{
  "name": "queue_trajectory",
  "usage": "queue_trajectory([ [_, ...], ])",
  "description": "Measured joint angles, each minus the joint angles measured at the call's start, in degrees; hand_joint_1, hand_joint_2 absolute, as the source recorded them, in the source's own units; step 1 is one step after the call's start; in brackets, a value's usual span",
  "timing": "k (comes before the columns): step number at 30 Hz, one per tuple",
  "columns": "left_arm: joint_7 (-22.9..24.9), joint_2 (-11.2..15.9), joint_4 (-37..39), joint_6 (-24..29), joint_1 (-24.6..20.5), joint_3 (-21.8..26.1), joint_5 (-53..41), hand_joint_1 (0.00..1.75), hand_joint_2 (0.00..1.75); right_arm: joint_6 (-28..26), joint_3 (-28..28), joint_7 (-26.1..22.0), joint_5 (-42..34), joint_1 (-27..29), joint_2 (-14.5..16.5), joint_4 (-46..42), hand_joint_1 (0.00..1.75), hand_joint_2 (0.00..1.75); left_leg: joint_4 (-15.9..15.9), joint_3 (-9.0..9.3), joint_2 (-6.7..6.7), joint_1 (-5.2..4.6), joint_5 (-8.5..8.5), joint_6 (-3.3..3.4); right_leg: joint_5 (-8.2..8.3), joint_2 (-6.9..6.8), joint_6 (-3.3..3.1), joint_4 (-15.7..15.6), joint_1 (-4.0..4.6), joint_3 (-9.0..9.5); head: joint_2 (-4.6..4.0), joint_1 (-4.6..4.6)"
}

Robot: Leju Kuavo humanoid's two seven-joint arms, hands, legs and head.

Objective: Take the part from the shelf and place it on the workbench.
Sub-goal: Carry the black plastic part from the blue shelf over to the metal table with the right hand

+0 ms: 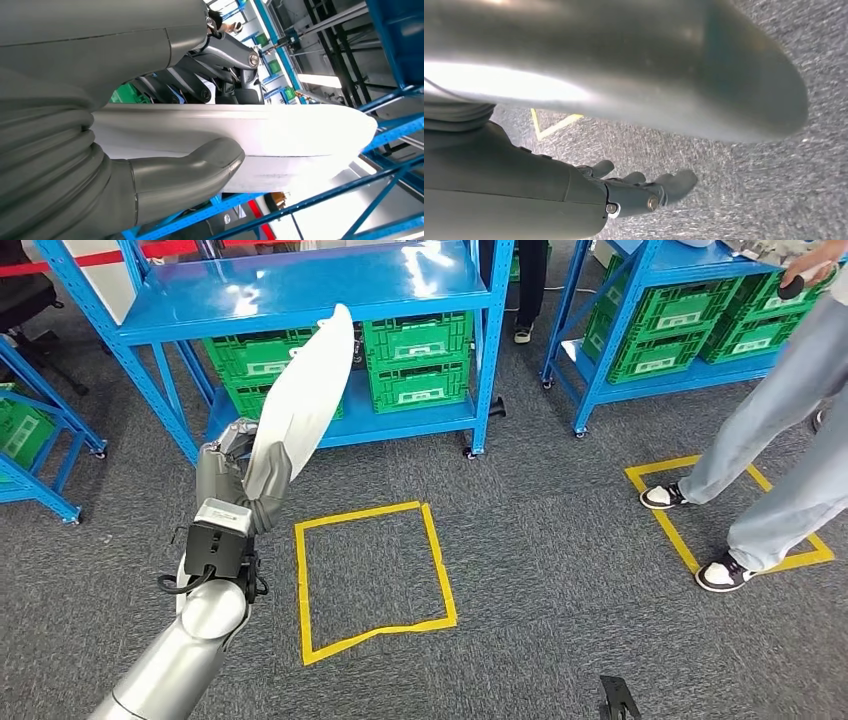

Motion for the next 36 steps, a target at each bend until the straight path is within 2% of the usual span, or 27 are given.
queue_trajectory([
  [1,0.04,0.07,0.02,-0.07,0.04,0.07,0.0,1.75,1.75,0.03,0.0,-0.1,0.03,0.02,0.02,0.02,0.0,0.0,0.73,-0.41,-0.11,0.04,-1.14,-0.38,0.64,-0.12,-0.45,-0.11,-0.16,-0.52,0.0,-0.09],
  [2,0.08,0.15,0.04,-0.15,0.09,0.19,0.0,1.75,1.75,0.09,0.0,-0.25,0.1,0.03,0.04,0.03,0.0,0.0,2.5,-1.03,-0.22,0.14,-3.26,-0.78,1.34,-0.23,-0.8,-0.21,-0.34,-1.16,0.0,-0.21],
  [4,0.14,0.27,0.04,-0.23,0.24,0.48,0.0,1.75,1.75,0.24,0.0,-0.6,0.26,0.05,0.03,0.03,0.0,0.0,8.91,-2.5,-0.3,0.52,-8.96,-1.41,2.58,-0.32,-1.16,-0.19,-0.37,-2.56,0.0,-0.41],
  [5,0.19,0.31,0.04,-0.24,0.4,0.62,-0.01,1.75,1.75,0.33,0.0,-0.74,0.32,0.06,0.02,0.03,0.0,0.0,12.36,-2.99,-0.3,0.66,-10.8,-1.62,3.21,-0.32,-1.14,-0.16,-0.37,-3.35,0.0,-0.44],
  [6,0.27,0.36,0.04,-0.26,0.58,0.71,-0.03,1.75,1.75,0.4,0.0,-0.81,0.37,0.07,0.02,0.03,0.0,0.0,14.76,-2.95,-0.3,0.76,-11.37,-1.74,3.83,-0.34,-1.09,-0.13,-0.37,-4.17,0.0,-0.44],
  [7,0.37,0.4,0.02,-0.3,0.76,0.78,-0.09,1.75,1.75,0.46,0.0,-0.85,0.41,0.09,0.01,0.03,0.0,0.0,15.55,-2.21,-0.3,0.83,-10.79,-1.77,4.41,-0.36,-1.0,-0.09,-0.37,-4.96,0.0,-0.45],
  [8,0.47,0.43,-0.02,-0.38,0.89,0.83,-0.19,1.75,1.75,0.49,0.0,-0.86,0.45,0.09,0.01,0.03,0.0,0.0,14.31,-0.5,-0.3,0.88,-9.41,-1.69,4.98,-0.37,-0.88,-0.06,-0.37,-5.68,0.0,-0.45],
  [9,0.53,0.45,-0.14,-0.48,0.95,0.85,-0.28,1.75,1.75,0.49,0.0,-0.86,0.49,0.09,0.01,0.03,0.0,0.0,11.21,2.12,-0.31,0.89,-7.97,-1.51,5.5,-0.38,-0.72,-0.04,-0.37,-6.32,0.0,-0.45],
  [11,0.58,0.44,-0.61,-0.66,0.93,0.91,-0.45,1.75,1.75,0.49,-0.01,-0.86,0.52,0.09,0.01,0.03,0.0,0.0,2.8,8.03,-0.4,0.71,-7.58,-0.98,6.46,-0.39,-0.24,0.0,-0.31,-7.21,0.0,-0.41],
  [12,0.6,0.43,-0.84,-0.71,0.91,0.95,-0.49,1.75,1.75,0.5,-0.01,-0.88,0.52,0.07,0.01,0.03,0.0,0.0,-0.25,9.84,-0.47,0.55,-8.05,-0.72,6.91,-0.41,0.06,-0.09,-0.32,-7.45,0.0,-0.38],
  [13,0.62,0.43,-1.0,-0.74,0.92,1.01,-0.52,1.75,1.75,0.5,-0.01,-0.88,0.53,0.06,0.0,0.03,0.0,0.0,-1.93,10.58,-0.52,0.35,-8.62,-0.46,7.38,-0.43,0.44,-0.23,-0.38,-7.62,0.0,-0.36],
  [14,0.68,0.43,-1.05,-0.79,0.98,1.12,-0.55,1.75,1.75,0.5,0.0,-0.88,0.54,0.08,0.0,0.03,0.0,0.0,-2.51,10.55,-0.55,0.22,-8.53,-0.11,7.84,-0.44,0.85,-0.44,-0.42,-7.7,0.0,-0.33],
  [16,1.05,0.43,-0.98,-1.12,1.05,1.3,-0.86,1.75,1.75,0.5,0.0,-0.9,0.56,0.17,-0.01,0.03,0.0,0.0,-2.83,10.17,-0.41,0.34,-7.64,0.77,7.62,-0.32,1.49,0.05,-0.55,-8.21,0.0,-0.34],
  [17,1.37,0.39,-0.86,-1.46,1.06,1.36,-1.23,1.75,1.75,0.5,0.0,-0.91,0.6,0.25,-0.01,0.03,0.0,0.0,-3.01,9.97,-0.31,0.45,-7.12,1.21,6.36,-0.22,1.68,1.62,-0.54,-8.92,0.0,-0.23],
  [18,1.67,0.31,-0.62,-1.89,1.03,1.34,-1.71,1.75,1.75,0.48,0.0,-0.92,0.63,0.28,-0.03,0.03,0.0,0.0,-3.05,9.69,-0.21,0.51,-6.68,1.51,4.43,-0.11,1.77,4.28,-0.57,-10.01,0.0,-0.12],
  [20,1.92,-0.02,0.34,-2.68,1.01,1.26,-2.69,1.75,1.75,0.27,0.0,-0.91,0.74,0.34,-0.04,0.03,0.0,0.0,-2.66,8.6,-0.11,0.39,-6.08,1.79,0.1,0.0,1.96,11.79,-0.52,-12.66,0.0,0.1],
  [21,1.76,-0.31,0.95,-2.94,1.01,1.19,-3.08,1.75,1.75,0.12,0.0,-0.91,0.79,0.37,-0.03,0.03,0.0,0.0,-2.3,8.0,-0.11,0.35,-5.86,1.79,-0.99,0.01,2.04,14.32,-0.53,-13.26,0.0,0.11],
  [22,1.49,-0.65,1.52,-3.11,1.01,1.08,-3.33,1.75,1.75,-0.02,0.0,-0.93,0.85,0.41,0.0,0.03,0.0,0.0,-1.85,7.38,-0.12,0.34,-5.72,1.76,-1.14,0.01,2.11,15.03,-0.56,-12.9,0.0,0.11],
  [23,1.23,-1.07,1.97,-3.21,0.96,0.94,-3.48,1.75,1.75,-0.12,0.0,-0.99,0.91,0.45,0.02,0.03,0.0,0.0,-1.33,6.82,-0.15,0.36,-5.65,1.7,-0.31,0.01,2.13,13.36,-0.6,-11.36,0.0,0.11],
  [25,0.92,-1.95,2.6,-3.26,0.66,0.72,-3.57,1.75,1.75,-0.19,0.0,-1.32,1.01,0.46,0.04,0.03,0.0,0.0,-0.21,5.81,-0.21,0.36,-5.73,1.38,1.68,0.09,2.05,6.41,-0.62,-6.63,0.0,0.12],
  [26,0.87,-2.32,2.84,-3.28,0.44,0.65,-3.58,1.75,1.75,-0.2,0.0,-1.54,1.06,0.47,0.04,0.03,0.0,0.0,0.28,5.4,-0.24,0.29,-5.8,1.12,2.21,0.16,1.87,3.67,-0.54,-5.01,0.0,0.1],
  [27,0.81,-2.61,3.03,-3.31,0.24,0.61,-3.58,1.75,1.75,-0.19,0.0,-1.72,1.09,0.53,0.04,0.04,0.0,0.0,0.6,5.11,-0.27,0.22,-5.8,0.81,2.32,0.22,1.65,2.1,-0.44,-4.17,0.0,0.09],
  [29,0.72,-2.96,3.31,-3.34,0.03,0.51,-3.58,1.75,1.75,-0.18,0.0,-1.88,1.13,0.74,0.05,0.05,0.0,0.0,0.68,4.91,-0.34,0.17,-5.59,0.18,2.44,0.23,1.01,1.72,-0.24,-4.27,0.0,0.07],
  [31,0.63,-3.07,3.47,-3.34,-0.06,0.42,-3.55,1.75,1.75,-0.18,0.0,-1.94,1.24,0.84,0.11,0.05,0.0,0.0,1.09,4.59,-0.42,0.29,-5.93,-0.48,2.86,-0.1,0.21,1.45,-0.38,-4.34,0.0,0.04],
  [33,0.5,-3.05,3.54,-3.33,-0.14,0.34,-3.4,1.75,1.75,-0.22,0.0,-2.02,1.49,0.85,0.16,0.05,0.0,0.0,4.87,2.94,-0.48,0.49,-8.54,-1.18,3.29,-0.61,-0.48,1.19,-0.62,-4.49,0.0,-0.21],
  [35,0.37,-3.0,3.61,-3.32,-0.04,0.24,-3.11,1.75,1.75,-0.38,0.0,-2.03,1.73,0.88,0.16,0.05,0.0,0.0,11.86,0.07,-0.49,0.78,-12.25,-1.75,3.52,-1.21,-0.75,1.18,-0.62,-4.84,0.0,-0.43],
  [36,0.34,-2.94,3.64,-3.32,0.1,0.18,-3.0,1.75,1.75,-0.51,0.0,-2.02,1.84,0.89,0.16,0.05,0.0,0.0,14.65,-1.01,-0.48,0.92,-13.32,-1.93,3.65,-1.58,-0.78,1.18,-0.62,-5.04,0.0,-0.43],
])
